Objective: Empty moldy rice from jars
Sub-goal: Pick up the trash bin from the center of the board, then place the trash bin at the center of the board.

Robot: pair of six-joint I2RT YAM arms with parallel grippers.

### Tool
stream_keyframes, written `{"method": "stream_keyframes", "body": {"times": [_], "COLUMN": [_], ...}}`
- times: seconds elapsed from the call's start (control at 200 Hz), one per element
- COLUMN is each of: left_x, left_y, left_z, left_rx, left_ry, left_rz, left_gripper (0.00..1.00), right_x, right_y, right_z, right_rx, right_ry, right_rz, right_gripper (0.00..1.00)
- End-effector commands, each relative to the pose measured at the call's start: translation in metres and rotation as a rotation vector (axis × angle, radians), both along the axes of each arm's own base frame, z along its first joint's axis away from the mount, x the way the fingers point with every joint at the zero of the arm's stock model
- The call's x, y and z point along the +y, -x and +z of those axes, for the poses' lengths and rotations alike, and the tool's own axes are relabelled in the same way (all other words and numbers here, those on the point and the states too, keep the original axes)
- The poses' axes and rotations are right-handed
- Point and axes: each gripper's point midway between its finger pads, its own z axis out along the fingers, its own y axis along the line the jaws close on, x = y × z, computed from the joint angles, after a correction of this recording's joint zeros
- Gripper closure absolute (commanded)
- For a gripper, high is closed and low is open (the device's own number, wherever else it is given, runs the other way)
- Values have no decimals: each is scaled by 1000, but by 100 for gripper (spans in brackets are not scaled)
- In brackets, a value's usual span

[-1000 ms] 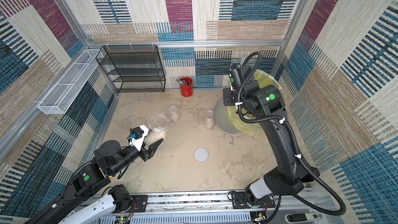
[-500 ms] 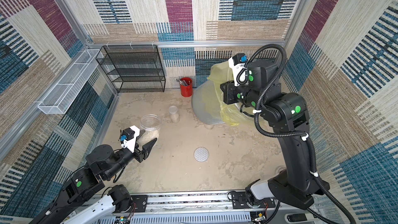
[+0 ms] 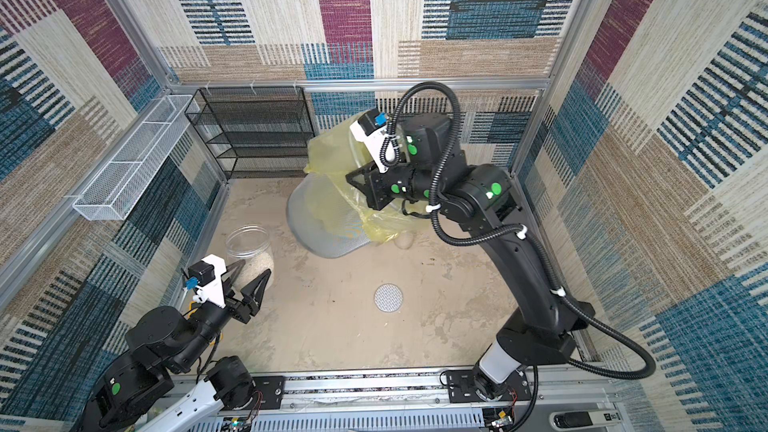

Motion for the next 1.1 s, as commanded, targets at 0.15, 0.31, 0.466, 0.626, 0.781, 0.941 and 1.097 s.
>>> {"method": "stream_keyframes", "body": {"times": [0.15, 0.31, 0.466, 0.626, 0.781, 0.941, 1.097], "left_x": [37, 47, 62, 70, 72, 72, 77], "left_y": [7, 11, 18, 23, 24, 24, 27], "left_z": [3, 3, 8, 8, 6, 3, 4], "left_rx": [-20, -14, -34, -30, -29, -20, -20], "left_ry": [56, 39, 60, 39, 32, 36, 42], "left_rz": [141, 166, 202, 223, 224, 223, 233], "left_gripper": [72, 73, 73, 73, 73, 73, 73], "right_x": [72, 107, 139, 164, 177, 188, 196], "right_y": [-5, -15, -20, -14, -9, -16, -28], "right_z": [-11, -55, -86, -107, -131, -168, -200], "right_rx": [-147, -107, -102, -92, -95, -94, -141], "right_ry": [40, 122, 181, 212, 274, 369, 473], "right_rz": [138, 177, 192, 225, 222, 176, 116], "right_gripper": [98, 98, 98, 98, 97, 97, 97]}}
